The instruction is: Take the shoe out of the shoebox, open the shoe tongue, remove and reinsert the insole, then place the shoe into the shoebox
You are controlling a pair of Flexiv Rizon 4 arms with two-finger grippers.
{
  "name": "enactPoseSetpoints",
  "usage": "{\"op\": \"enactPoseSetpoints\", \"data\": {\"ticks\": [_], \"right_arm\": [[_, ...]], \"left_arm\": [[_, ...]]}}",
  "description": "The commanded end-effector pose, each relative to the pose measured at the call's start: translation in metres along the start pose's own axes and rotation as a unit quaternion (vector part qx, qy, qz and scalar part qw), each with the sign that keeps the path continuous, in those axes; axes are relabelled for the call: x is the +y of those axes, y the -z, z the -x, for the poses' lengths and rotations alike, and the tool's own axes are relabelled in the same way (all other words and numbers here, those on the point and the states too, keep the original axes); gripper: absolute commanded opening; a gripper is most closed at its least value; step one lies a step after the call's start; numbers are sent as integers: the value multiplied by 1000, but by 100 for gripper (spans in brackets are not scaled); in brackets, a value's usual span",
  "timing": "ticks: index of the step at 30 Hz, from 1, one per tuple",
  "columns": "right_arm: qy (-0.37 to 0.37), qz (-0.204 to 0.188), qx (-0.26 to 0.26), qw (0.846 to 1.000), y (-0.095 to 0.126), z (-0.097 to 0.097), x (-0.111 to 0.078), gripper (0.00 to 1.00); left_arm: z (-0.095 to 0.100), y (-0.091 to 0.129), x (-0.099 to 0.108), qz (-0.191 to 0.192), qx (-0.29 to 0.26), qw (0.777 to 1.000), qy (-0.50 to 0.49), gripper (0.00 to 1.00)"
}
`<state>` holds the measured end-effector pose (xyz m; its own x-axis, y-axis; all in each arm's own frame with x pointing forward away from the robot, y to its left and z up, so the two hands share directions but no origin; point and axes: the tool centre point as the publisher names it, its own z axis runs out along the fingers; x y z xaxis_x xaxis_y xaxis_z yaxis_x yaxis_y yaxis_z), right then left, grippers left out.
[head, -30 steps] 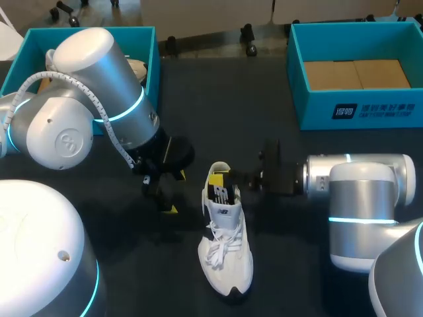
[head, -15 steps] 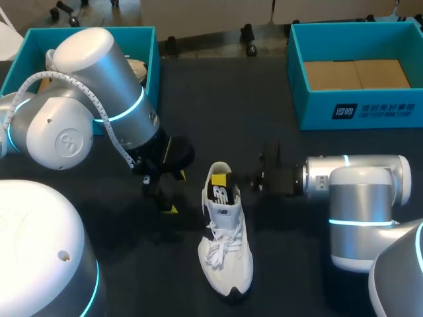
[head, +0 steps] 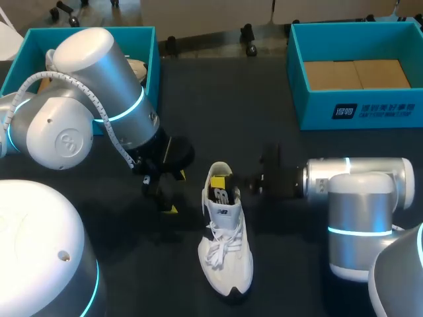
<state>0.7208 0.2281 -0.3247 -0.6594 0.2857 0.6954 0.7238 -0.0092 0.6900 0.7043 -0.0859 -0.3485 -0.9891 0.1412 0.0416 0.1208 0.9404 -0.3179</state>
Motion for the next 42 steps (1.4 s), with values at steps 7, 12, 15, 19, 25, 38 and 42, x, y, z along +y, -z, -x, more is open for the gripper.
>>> {"op": "enactPoseSetpoints", "data": {"ticks": [7,12,15,19,25,38,42], "right_arm": [[11,-22,-28,999,20,-12,27,100],[13,-38,-36,999,33,-16,40,100],[13,-52,-38,998,39,-19,45,100],[-4,-79,-32,996,46,-22,52,100],[-55,-118,-24,991,60,-20,59,100],[-155,-195,-53,967,93,-21,72,100],[-180,-207,-89,957,99,-24,76,100]], "left_arm": [[-1,1,1,0,-1,1000,0,100],[-1,1,1,0,-1,1000,0,100],[-1,1,1,0,-1,1000,0,100],[-1,1,1,0,-1,1000,0,100],[-1,1,1,0,-1,1000,0,100],[-1,1,1,0,-1,1000,0,100],[-1,1,1,0,-1,1000,0,100]]}}
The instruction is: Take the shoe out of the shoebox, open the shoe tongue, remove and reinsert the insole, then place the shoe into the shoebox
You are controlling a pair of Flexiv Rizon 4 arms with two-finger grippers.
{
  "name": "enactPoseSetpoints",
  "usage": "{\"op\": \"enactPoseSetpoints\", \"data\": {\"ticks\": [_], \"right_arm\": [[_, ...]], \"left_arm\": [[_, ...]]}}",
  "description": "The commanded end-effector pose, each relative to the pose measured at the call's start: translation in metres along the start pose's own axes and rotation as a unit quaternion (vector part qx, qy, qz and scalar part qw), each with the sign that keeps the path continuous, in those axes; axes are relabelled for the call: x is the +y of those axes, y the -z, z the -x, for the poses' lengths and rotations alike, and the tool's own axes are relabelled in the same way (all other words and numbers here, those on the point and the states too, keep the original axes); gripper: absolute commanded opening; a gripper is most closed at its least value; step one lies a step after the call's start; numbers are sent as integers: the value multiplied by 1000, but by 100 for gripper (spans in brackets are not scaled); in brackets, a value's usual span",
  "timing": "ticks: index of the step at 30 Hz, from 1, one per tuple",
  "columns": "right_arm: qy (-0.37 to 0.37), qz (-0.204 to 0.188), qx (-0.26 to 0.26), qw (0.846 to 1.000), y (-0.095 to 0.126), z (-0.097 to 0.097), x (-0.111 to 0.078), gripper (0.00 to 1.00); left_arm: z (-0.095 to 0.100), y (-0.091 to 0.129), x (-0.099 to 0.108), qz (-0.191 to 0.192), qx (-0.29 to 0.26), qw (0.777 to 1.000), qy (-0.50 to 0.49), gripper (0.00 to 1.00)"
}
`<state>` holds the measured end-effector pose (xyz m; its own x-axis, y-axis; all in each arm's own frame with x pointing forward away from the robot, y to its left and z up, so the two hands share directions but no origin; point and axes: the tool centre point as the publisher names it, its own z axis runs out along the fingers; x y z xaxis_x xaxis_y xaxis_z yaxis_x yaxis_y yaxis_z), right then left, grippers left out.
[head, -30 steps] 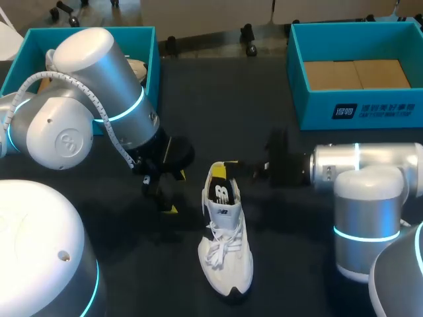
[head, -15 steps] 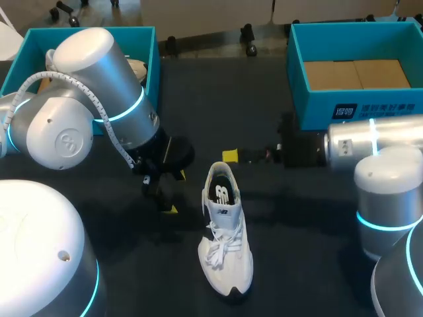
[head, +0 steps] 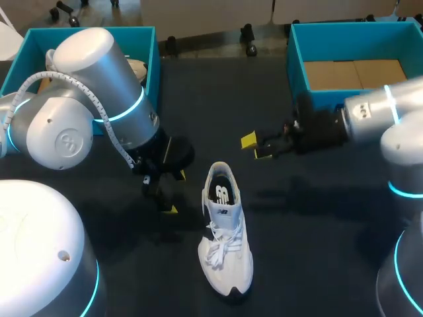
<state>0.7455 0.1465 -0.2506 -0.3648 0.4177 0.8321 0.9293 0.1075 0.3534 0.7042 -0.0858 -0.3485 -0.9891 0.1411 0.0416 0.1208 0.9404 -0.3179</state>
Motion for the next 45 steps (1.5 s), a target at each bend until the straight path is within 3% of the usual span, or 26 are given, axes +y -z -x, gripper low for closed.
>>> {"op": "enactPoseSetpoints", "data": {"ticks": [1,2,4,7,9,15,20,30,35,37,39,40,45], "right_arm": [[-27,-84,-52,995,15,-12,0,100],[-37,-88,-60,994,16,-12,0,100],[-51,-94,-75,991,18,-12,1,91],[-66,-101,-98,988,22,-14,1,65],[-72,-103,-113,986,24,-17,1,58],[-78,-101,-171,977,28,-25,0,0],[-60,-80,-227,969,28,-34,-2,0],[-60,-80,-227,969,28,-34,-2,0],[-60,-80,-227,969,28,-34,-2,0],[-62,-83,-220,970,18,-33,0,0],[-97,-101,-247,959,8,-33,3,0],[-93,-99,-243,961,5,-34,4,0],[-121,-107,-302,939,-17,-39,7,0]], "left_arm": [[-1,1,1,0,-1,1000,0,100],[-1,1,1,0,-1,1000,0,100],[-1,1,1,0,-1,1000,0,100],[-1,1,1,0,-1,1000,0,100],[-1,1,1,0,-1,1000,0,100],[-1,1,1,0,-1,1000,0,100],[-1,1,1,0,-1,1000,0,100],[-1,1,1,0,-1,1000,0,100],[15,17,9,-21,28,999,-24,100],[22,23,14,-27,39,998,-34,100],[30,31,20,-34,48,997,-46,100],[34,36,24,-37,53,997,-52,100],[48,57,42,-44,65,992,-103,100]]}}
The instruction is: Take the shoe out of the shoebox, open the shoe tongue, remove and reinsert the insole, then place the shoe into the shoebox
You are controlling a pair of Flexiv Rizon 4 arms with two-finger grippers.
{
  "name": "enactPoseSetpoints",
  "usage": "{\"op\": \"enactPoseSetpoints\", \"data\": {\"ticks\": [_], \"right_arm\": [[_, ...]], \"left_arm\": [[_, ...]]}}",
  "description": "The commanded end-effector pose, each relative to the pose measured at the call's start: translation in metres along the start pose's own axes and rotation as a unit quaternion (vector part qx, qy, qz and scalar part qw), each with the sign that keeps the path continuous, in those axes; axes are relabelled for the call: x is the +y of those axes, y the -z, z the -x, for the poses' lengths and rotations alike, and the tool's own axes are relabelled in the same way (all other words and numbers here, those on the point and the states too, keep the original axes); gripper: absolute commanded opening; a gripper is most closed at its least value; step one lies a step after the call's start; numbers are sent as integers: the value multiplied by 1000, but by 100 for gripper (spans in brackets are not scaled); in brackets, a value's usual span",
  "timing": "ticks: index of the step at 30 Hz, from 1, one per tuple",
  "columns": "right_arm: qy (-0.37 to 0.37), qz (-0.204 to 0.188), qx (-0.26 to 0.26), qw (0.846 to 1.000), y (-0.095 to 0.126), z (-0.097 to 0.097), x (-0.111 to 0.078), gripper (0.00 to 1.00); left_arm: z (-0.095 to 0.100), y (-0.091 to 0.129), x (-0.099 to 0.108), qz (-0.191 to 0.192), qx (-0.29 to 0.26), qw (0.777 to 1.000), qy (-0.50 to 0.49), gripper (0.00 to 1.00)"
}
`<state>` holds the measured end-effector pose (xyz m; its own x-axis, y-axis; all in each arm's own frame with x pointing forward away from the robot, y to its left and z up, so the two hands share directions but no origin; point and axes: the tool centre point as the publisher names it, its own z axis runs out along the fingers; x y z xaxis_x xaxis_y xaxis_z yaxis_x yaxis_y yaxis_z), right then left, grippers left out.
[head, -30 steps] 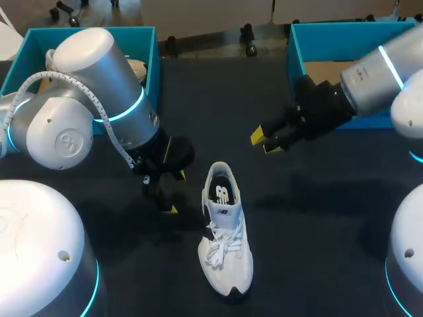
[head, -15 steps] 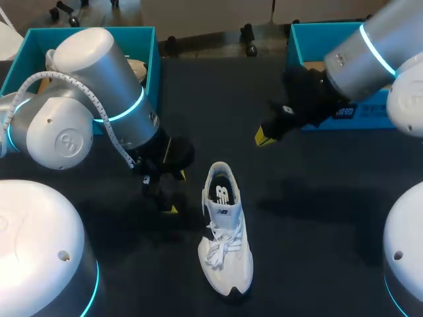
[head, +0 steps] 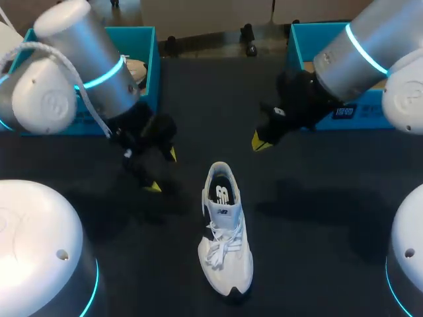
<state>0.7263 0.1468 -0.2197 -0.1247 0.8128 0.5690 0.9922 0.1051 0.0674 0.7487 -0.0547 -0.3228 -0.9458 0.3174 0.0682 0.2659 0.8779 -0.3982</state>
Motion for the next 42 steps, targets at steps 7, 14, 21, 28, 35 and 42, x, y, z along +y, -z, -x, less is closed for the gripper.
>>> {"op": "enactPoseSetpoints", "data": {"ticks": [7,14,21,28,35,42], "right_arm": [[-25,24,-117,993,-38,-45,15,0],[-43,60,-170,983,-44,-59,12,0],[-44,60,-182,981,-44,-61,12,0],[-44,60,-182,981,-44,-61,12,0],[-62,78,-198,975,-63,-55,14,0],[-79,87,-201,973,-82,-48,3,0]], "left_arm": [[10,49,43,1,25,996,-89,100],[21,80,60,5,43,987,-154,100],[26,101,67,-10,38,982,-182,100],[26,101,67,-10,38,982,-182,100],[42,115,70,0,26,980,-196,100],[62,134,79,3,31,982,-184,100]]}}
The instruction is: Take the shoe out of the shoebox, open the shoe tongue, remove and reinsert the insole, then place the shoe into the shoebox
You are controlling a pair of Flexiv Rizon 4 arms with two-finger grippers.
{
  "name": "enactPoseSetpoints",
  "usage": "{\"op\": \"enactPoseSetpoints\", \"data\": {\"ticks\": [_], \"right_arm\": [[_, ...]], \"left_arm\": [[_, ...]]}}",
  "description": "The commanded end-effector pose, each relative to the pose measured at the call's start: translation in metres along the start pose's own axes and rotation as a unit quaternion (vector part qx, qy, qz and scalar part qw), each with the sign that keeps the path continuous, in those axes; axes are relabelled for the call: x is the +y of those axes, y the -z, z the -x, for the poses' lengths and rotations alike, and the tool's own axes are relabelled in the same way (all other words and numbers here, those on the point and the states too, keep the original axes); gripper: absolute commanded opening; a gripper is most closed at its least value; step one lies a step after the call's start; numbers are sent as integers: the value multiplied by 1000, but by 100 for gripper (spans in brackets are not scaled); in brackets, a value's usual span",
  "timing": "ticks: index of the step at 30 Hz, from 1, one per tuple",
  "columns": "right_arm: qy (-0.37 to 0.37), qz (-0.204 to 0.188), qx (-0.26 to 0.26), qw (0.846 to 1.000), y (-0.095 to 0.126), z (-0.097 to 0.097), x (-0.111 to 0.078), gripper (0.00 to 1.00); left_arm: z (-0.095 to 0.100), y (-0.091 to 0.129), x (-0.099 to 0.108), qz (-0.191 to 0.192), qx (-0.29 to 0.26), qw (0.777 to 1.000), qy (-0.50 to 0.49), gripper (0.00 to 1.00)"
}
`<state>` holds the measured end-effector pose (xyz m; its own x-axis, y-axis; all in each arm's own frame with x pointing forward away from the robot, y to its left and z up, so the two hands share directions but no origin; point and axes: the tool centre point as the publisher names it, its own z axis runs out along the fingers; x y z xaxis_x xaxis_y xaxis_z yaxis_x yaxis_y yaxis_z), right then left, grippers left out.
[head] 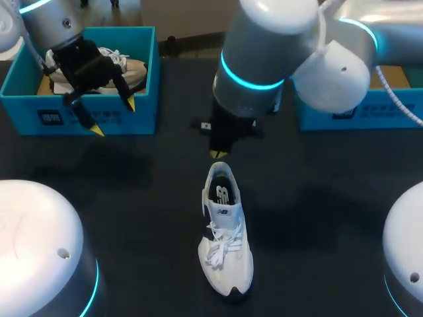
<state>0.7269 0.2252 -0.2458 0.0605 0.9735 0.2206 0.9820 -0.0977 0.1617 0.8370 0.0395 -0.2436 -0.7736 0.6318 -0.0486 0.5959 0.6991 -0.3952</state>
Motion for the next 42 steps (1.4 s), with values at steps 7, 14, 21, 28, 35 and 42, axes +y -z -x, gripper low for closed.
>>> {"op": "enactPoseSetpoints", "data": {"ticks": [7,14,21,28,35,42], "right_arm": [[-37,-8,15,999,-42,4,-25,0],[-37,-8,15,999,-42,4,-25,0],[-29,-9,8,1000,-47,6,-22,0],[-40,2,-19,999,-71,20,-27,0],[-60,18,-63,996,-84,33,-28,0],[-62,15,-114,991,-87,34,-28,0]], "left_arm": [[19,22,26,6,26,999,25,100],[19,22,26,6,26,999,25,100],[19,22,26,6,26,999,25,100],[19,22,26,6,26,999,25,100],[19,22,26,6,26,999,25,100],[19,22,26,6,26,999,25,100]]}}
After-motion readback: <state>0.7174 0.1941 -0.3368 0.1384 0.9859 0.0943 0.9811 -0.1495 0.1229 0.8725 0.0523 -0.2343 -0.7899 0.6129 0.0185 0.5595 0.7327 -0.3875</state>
